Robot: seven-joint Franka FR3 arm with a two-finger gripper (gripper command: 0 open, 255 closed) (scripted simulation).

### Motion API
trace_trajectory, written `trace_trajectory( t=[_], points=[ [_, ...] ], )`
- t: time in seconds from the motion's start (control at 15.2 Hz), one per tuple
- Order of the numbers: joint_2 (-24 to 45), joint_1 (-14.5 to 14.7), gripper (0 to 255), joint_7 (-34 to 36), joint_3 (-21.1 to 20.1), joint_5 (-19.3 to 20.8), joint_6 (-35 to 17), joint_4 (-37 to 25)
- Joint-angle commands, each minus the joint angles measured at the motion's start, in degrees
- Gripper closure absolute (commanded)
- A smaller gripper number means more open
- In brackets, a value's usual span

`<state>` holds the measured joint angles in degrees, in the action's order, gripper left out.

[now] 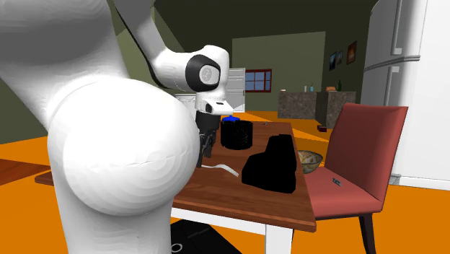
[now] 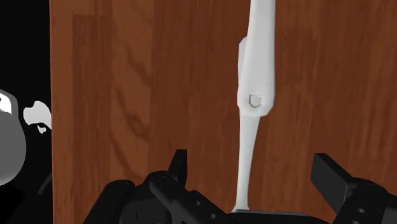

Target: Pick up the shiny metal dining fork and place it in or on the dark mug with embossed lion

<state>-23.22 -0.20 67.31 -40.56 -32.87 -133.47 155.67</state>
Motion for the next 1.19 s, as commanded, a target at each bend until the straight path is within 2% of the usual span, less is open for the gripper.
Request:
trace_trajectory(
  t=[0.0,0.53,0.59,1.12],
  points=[
    [1.5,-0.2,0,0.1,-0.8,-0.1,-1.9,0.3],
    [1.5,-0.2,0,0.1,-0.7,-0.1,-1.8,0.3],
    [1.5,-0.2,255,0.1,-0.7,-0.1,-1.8,0.3],
    [1.5,-0.2,255,0.1,-0.8,-0.1,-1.8,0.3]
  ],
)
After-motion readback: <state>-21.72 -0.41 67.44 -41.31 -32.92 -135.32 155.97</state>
